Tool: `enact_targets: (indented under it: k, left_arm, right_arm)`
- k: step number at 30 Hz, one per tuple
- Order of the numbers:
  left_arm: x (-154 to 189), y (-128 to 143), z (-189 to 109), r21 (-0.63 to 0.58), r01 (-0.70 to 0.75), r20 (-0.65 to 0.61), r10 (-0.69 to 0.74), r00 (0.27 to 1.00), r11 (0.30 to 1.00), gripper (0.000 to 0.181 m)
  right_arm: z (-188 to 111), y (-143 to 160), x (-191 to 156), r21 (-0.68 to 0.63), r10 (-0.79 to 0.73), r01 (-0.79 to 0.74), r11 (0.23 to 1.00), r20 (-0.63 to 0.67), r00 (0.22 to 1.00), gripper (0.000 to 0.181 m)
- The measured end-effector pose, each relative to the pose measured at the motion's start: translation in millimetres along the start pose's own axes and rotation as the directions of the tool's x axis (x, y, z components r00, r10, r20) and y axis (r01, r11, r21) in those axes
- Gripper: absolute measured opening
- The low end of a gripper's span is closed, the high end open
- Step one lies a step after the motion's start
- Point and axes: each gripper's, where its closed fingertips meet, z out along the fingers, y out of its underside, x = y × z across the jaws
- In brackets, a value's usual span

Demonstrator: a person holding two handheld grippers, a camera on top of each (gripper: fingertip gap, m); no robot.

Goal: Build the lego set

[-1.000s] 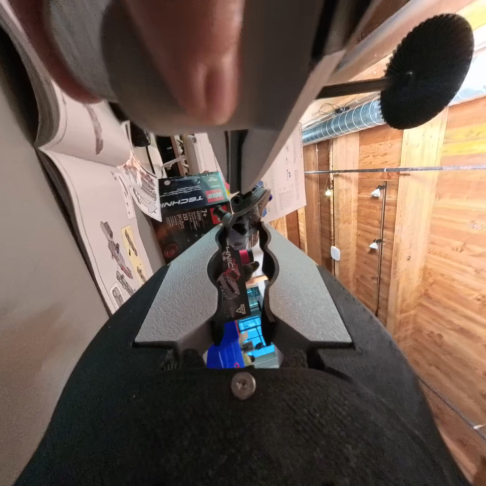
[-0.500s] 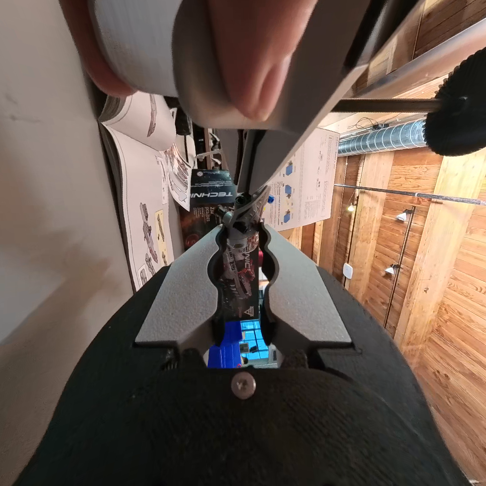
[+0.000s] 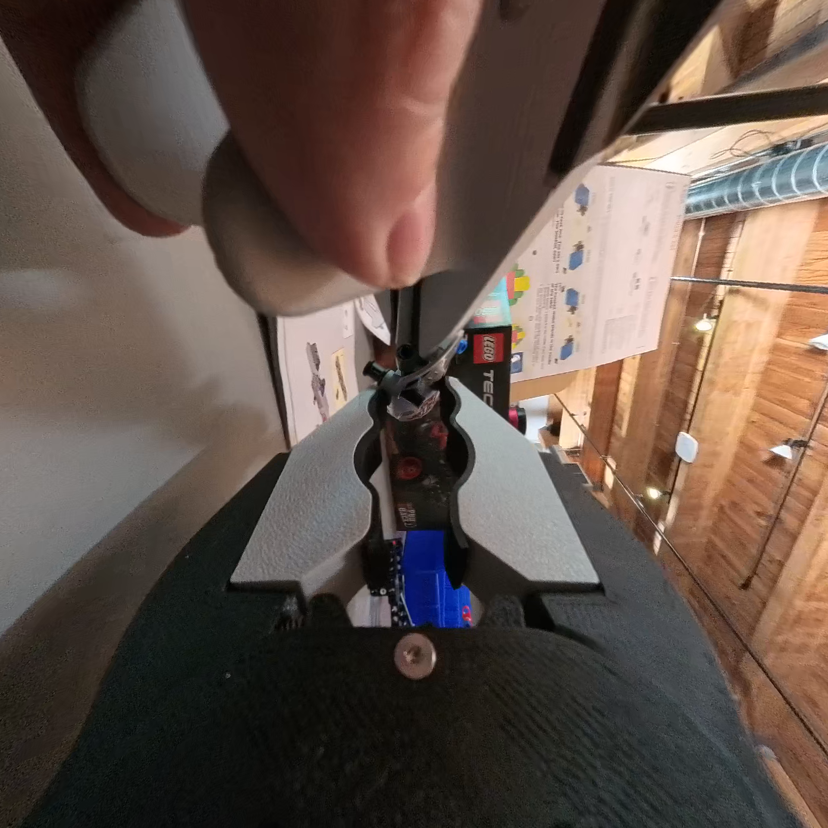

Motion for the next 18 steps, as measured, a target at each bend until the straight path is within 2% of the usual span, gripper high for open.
enact_targets:
  k: [4, 18]
  left_arm:
    - [-7, 10, 5, -0.052, 0.049, -0.005, -0.049, 0.999, 0.997, 0.006]
    - [-8, 18, 7, -0.200, 0.064, -0.080, -0.081, 0.994, 0.978, 0.009]
  right_arm:
    - [2, 0, -8, -0.013, -0.006, 0.006, 1.000, 0.041, 0.999, 0.022]
    - [1, -2, -19, -0.013, -0.029, 0.030, 0.999, 0.089, 0.996, 0.022]
